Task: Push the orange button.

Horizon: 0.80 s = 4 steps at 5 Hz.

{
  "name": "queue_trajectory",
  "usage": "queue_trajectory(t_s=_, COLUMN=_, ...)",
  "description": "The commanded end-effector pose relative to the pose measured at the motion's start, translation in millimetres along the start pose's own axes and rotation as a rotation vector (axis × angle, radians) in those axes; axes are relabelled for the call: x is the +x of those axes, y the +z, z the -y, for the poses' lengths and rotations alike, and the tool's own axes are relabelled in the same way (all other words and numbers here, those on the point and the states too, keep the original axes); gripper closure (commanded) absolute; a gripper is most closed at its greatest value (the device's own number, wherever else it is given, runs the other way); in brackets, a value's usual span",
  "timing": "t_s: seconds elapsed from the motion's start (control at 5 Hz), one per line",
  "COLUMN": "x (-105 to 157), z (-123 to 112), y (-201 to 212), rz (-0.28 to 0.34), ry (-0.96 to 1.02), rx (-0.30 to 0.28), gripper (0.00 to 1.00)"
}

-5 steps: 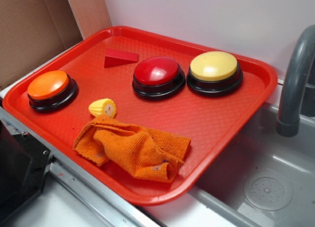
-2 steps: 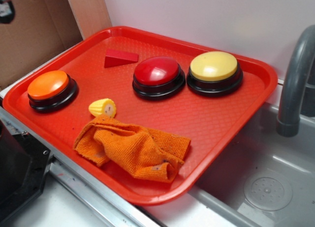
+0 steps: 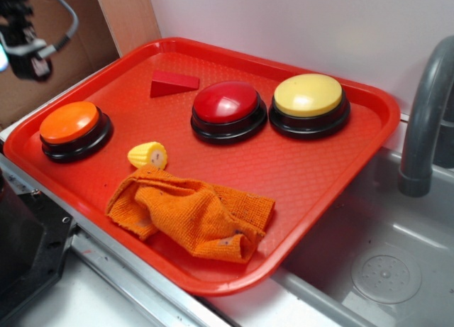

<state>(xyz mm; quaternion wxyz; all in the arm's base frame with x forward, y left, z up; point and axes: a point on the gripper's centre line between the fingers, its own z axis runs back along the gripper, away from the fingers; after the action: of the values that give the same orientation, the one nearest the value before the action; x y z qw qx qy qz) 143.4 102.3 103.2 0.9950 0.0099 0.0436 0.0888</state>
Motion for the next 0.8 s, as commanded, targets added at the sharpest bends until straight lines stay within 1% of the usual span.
queue_trajectory(t_s=0.0, x=21, z=-6, y=-46, rz=0.115, ry=0.027, rx=0.088, gripper=0.00)
queue_trajectory(t_s=0.2, x=23, z=-4, y=-52, rz=0.132, ry=0.012, rx=0.102, gripper=0.00)
queue_trajectory(t_s=0.4, x=20, z=-5, y=-61, rz=0.192, ry=-0.001, rx=0.122, gripper=0.00)
queue_trajectory(t_s=0.6, x=20, z=-9, y=-69, rz=0.207, ry=0.008, rx=0.104, gripper=0.00)
